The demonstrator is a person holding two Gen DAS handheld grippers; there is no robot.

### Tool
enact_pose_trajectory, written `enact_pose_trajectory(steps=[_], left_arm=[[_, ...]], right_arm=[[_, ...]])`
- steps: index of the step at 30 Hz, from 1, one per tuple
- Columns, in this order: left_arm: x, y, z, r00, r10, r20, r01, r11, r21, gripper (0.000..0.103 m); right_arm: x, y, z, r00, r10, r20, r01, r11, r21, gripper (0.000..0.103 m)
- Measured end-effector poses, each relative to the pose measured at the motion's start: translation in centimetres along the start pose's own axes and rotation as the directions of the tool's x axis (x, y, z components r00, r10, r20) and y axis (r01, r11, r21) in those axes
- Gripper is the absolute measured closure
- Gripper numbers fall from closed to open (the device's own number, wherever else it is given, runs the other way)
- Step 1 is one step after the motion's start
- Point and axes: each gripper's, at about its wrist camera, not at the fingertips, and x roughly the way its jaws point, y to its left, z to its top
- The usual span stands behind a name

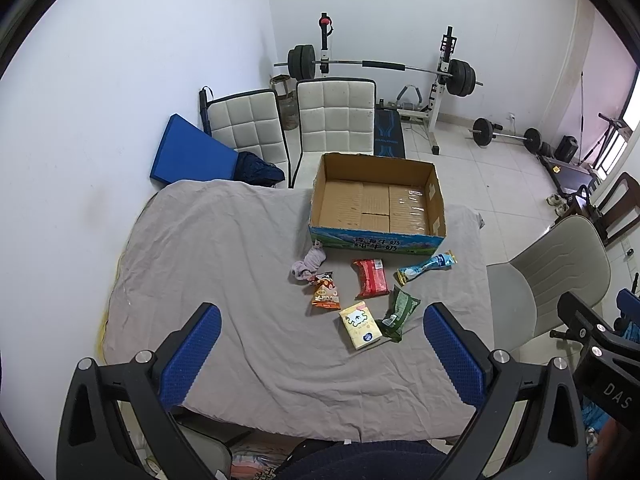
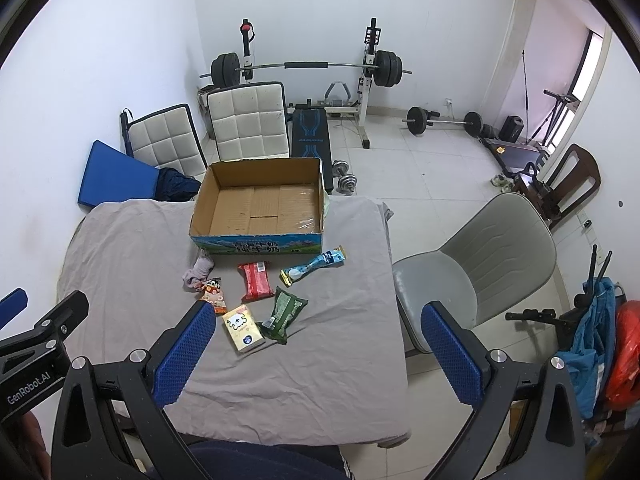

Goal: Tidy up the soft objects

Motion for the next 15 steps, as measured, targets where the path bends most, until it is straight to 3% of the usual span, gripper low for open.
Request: enact_pose_trajectory(steps=[7, 11, 15], left_arm=[[1.6, 0.0, 0.7, 1.0, 0.012, -0.002, -0.013, 1.0, -0.014, 0.0], [6.1, 1.0, 2.4, 0.999, 0.019, -0.031, -0.021, 0.998, -0.06, 0.0], [13.5, 1.5, 2.3, 0.989, 0.03, -0.146, -0.047, 0.993, -0.111, 0.0]], right_arm=[[3.6, -0.2, 1.0, 0.999, 0.026, -0.047, -0.024, 0.999, 0.028, 0.0], [11.0, -0.5, 1.7, 0.986, 0.066, -0.152, -0.056, 0.996, 0.068, 0.0], [21.9, 0.0, 0.7, 0.945, 0.091, -0.313, -0.06, 0.993, 0.106, 0.0]])
